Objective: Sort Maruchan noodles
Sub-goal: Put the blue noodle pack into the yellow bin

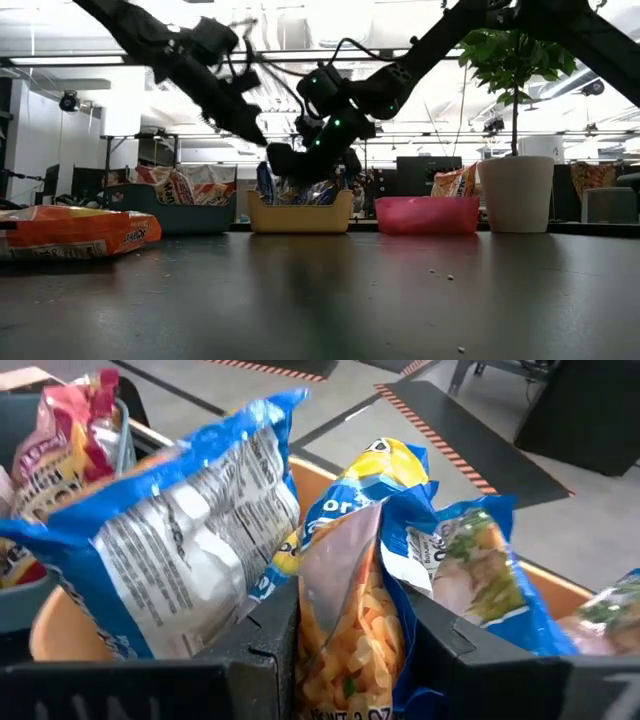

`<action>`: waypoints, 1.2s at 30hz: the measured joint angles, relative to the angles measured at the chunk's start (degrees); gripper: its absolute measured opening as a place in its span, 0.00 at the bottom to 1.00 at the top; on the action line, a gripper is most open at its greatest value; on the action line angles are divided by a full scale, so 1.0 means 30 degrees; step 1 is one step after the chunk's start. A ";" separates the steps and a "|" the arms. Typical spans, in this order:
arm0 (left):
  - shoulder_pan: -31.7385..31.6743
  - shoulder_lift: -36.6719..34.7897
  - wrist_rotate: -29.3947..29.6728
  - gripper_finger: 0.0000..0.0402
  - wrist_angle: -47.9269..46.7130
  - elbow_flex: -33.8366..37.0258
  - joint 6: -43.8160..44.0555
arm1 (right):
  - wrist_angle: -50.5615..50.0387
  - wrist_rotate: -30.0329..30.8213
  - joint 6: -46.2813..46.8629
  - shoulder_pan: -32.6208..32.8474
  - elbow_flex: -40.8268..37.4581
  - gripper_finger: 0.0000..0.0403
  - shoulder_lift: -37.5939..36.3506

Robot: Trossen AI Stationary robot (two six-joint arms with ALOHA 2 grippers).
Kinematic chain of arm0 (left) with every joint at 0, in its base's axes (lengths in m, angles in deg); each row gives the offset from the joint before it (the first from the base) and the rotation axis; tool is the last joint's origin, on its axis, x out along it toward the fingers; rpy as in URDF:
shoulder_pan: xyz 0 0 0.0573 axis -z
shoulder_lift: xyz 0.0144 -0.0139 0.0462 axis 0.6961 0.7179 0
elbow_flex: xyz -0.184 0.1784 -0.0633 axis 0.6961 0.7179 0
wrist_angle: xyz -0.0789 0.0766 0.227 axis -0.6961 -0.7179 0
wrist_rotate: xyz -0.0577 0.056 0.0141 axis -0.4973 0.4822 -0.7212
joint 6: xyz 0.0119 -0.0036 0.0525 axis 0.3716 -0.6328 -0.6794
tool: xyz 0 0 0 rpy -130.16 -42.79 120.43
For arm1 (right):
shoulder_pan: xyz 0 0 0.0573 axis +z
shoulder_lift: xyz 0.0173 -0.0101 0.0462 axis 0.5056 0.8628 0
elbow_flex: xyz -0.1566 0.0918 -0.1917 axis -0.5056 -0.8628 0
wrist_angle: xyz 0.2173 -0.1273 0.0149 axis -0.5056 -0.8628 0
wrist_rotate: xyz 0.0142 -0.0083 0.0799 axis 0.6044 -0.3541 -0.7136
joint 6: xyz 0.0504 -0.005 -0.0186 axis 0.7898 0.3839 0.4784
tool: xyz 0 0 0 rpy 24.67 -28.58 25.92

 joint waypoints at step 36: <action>0.0335 -0.8669 -0.3451 0.34 0.4209 0.5933 0.1472 | 0.0106 -0.5337 -0.1335 -0.2033 -0.0036 0.03 -0.1181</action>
